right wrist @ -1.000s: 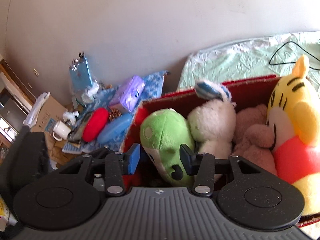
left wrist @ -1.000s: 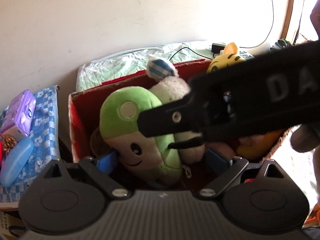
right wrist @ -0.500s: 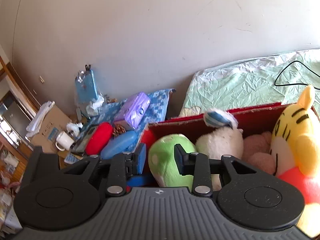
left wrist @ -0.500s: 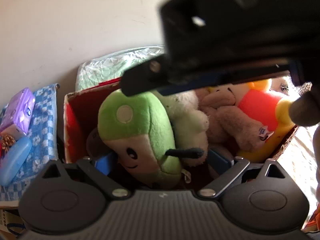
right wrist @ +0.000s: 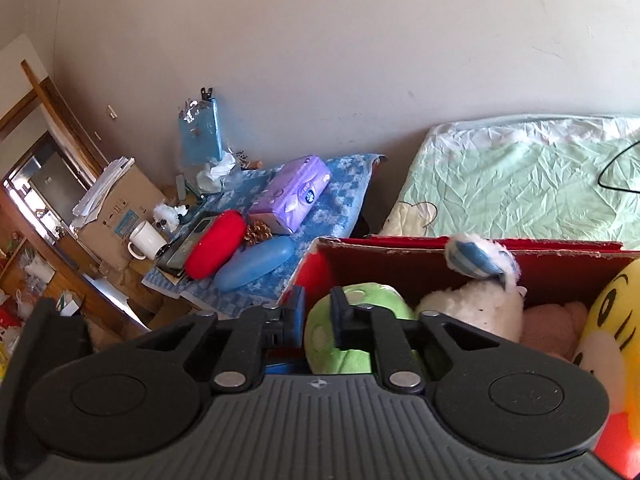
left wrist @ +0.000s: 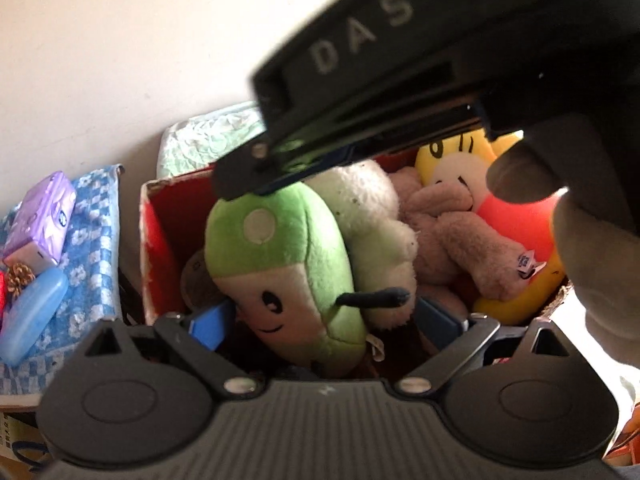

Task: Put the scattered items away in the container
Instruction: 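Lower the pickle plush into the red box and open the right gripper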

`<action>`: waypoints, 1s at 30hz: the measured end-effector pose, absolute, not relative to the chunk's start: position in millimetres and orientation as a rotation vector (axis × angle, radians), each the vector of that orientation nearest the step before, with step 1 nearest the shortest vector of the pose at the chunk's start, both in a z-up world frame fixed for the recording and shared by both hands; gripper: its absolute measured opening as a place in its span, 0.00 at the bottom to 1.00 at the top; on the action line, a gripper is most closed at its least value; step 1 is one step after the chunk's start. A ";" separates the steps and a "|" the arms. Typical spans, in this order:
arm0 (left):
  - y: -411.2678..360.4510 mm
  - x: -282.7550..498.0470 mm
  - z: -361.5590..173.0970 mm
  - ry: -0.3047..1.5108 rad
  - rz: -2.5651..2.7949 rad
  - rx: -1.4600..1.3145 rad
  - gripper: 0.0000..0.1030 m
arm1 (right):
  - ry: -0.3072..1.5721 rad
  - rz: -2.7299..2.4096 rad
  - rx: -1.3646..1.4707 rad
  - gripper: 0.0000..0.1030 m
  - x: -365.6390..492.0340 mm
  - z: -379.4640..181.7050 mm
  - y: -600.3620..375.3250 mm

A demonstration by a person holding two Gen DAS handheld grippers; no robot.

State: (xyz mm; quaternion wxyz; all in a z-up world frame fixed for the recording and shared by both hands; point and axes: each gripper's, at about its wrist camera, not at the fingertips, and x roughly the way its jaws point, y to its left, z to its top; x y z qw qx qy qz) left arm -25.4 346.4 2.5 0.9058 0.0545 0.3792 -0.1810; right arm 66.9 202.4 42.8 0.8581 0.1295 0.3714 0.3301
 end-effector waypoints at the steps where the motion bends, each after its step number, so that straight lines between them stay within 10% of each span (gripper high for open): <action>1: 346.6 -27.2 3.7 0.781 -0.369 0.109 0.94 | 0.778 0.693 0.278 0.12 66.5 43.7 201.8; 30: 354.5 -46.7 23.5 0.728 -0.310 0.071 0.94 | 0.742 0.674 0.347 0.25 47.8 46.5 178.1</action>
